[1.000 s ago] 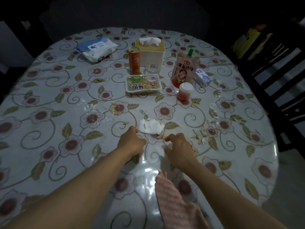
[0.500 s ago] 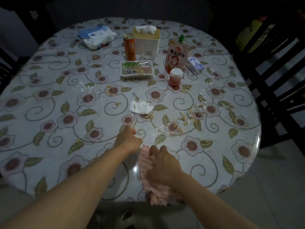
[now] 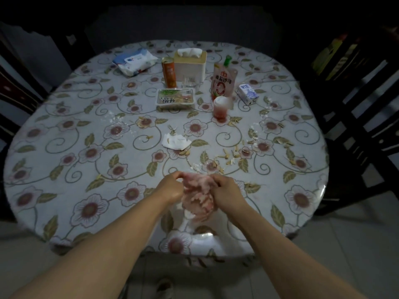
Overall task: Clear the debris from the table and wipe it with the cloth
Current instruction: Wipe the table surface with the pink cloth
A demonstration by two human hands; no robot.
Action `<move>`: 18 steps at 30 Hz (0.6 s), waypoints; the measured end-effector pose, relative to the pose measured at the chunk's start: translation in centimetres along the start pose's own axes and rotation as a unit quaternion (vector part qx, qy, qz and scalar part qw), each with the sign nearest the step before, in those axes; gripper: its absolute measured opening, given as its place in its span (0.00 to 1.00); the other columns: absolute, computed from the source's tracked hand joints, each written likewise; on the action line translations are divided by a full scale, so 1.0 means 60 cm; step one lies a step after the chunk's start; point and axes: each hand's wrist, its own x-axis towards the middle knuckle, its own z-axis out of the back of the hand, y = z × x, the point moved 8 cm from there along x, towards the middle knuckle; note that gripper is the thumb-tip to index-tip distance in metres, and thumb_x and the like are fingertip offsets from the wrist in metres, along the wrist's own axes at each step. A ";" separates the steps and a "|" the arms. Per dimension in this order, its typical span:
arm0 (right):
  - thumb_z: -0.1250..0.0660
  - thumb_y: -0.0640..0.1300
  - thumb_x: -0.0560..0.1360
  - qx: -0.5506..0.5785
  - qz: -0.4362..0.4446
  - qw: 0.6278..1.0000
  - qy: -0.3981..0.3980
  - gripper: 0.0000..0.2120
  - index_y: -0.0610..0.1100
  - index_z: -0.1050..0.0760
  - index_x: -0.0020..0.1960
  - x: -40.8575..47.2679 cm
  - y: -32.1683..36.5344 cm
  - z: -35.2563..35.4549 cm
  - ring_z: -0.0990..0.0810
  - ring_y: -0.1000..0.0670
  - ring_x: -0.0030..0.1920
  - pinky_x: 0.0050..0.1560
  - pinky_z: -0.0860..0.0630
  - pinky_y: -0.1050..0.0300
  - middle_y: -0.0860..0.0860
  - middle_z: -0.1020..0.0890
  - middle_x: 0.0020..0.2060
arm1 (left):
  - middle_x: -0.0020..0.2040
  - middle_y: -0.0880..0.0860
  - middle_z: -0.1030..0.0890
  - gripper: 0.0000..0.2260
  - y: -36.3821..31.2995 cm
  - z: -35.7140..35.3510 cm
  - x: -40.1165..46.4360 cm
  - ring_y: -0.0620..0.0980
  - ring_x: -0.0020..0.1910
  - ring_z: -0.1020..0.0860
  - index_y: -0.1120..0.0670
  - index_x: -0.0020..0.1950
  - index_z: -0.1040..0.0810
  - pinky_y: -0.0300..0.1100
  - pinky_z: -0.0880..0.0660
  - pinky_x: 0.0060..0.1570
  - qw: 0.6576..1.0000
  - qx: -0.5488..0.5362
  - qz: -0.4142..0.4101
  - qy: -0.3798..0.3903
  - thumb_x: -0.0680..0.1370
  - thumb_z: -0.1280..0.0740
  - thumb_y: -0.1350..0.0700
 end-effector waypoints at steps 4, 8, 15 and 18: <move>0.40 0.39 0.77 0.095 -0.010 0.995 -0.018 0.07 0.43 0.26 0.41 0.007 0.028 0.059 0.20 0.47 0.44 0.45 0.23 0.54 0.43 0.18 0.43 | 0.47 0.54 0.19 0.08 -0.067 -0.017 -0.012 0.51 0.48 0.22 0.51 0.47 0.24 0.41 0.35 0.40 0.991 -0.126 -0.002 0.034 0.74 0.35 0.63; 0.42 0.36 0.76 0.100 -0.017 0.993 -0.055 0.09 0.35 0.24 0.44 0.030 0.031 0.113 0.19 0.42 0.43 0.44 0.22 0.51 0.36 0.18 0.44 | 0.30 0.50 0.24 0.10 -0.135 -0.012 0.009 0.45 0.31 0.26 0.53 0.35 0.29 0.37 0.33 0.34 0.981 -0.193 -0.021 0.014 0.75 0.36 0.63; 0.43 0.32 0.77 0.129 -0.015 0.982 -0.134 0.08 0.36 0.26 0.47 0.097 0.052 0.193 0.28 0.52 0.33 0.33 0.29 0.62 0.45 0.25 0.36 | 0.45 0.59 0.22 0.08 -0.237 -0.035 0.077 0.57 0.46 0.23 0.52 0.39 0.31 0.51 0.23 0.49 0.986 -0.162 -0.049 -0.004 0.76 0.36 0.55; 0.43 0.42 0.79 0.104 -0.009 0.976 -0.191 0.06 0.43 0.29 0.52 0.125 0.067 0.228 0.22 0.49 0.42 0.45 0.23 0.54 0.47 0.22 0.42 | 0.47 0.56 0.23 0.04 -0.281 -0.049 0.106 0.54 0.46 0.25 0.55 0.46 0.27 0.44 0.28 0.46 0.986 -0.148 -0.070 0.010 0.78 0.37 0.54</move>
